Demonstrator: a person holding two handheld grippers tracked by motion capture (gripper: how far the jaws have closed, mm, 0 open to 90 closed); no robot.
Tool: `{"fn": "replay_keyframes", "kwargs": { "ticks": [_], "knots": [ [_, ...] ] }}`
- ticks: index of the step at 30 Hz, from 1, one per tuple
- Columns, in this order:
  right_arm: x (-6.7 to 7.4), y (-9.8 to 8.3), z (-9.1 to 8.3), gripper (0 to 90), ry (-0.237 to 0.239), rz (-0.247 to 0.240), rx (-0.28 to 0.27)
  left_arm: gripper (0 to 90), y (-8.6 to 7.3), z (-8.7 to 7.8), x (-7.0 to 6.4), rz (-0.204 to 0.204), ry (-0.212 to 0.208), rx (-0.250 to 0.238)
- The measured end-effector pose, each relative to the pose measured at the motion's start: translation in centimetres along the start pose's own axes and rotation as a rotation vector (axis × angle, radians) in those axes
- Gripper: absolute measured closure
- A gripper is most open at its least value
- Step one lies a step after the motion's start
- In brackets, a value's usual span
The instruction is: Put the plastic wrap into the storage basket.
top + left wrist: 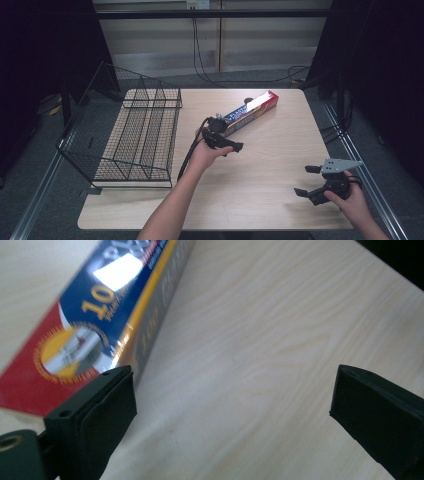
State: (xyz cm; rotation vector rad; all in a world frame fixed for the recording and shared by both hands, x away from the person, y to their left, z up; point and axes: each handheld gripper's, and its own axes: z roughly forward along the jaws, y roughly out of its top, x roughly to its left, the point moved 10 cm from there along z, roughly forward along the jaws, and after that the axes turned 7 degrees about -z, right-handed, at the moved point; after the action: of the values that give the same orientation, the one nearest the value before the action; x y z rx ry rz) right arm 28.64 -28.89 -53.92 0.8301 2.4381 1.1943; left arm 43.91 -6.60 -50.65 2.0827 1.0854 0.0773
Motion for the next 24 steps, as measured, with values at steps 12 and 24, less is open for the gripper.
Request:
{"fn": "replay_keyframes", "kwargs": {
  "ticks": [12,24],
  "knots": [
    [0.0,0.2,0.0,3.8,0.006,0.002,-0.009,7.6,2.8,2.4,1.4,0.033,0.056,0.017],
    [0.1,0.2,0.0,4.4,0.011,-0.002,-0.003,7.7,3.3,4.4,3.5,0.013,0.101,0.031]
  ]
}}
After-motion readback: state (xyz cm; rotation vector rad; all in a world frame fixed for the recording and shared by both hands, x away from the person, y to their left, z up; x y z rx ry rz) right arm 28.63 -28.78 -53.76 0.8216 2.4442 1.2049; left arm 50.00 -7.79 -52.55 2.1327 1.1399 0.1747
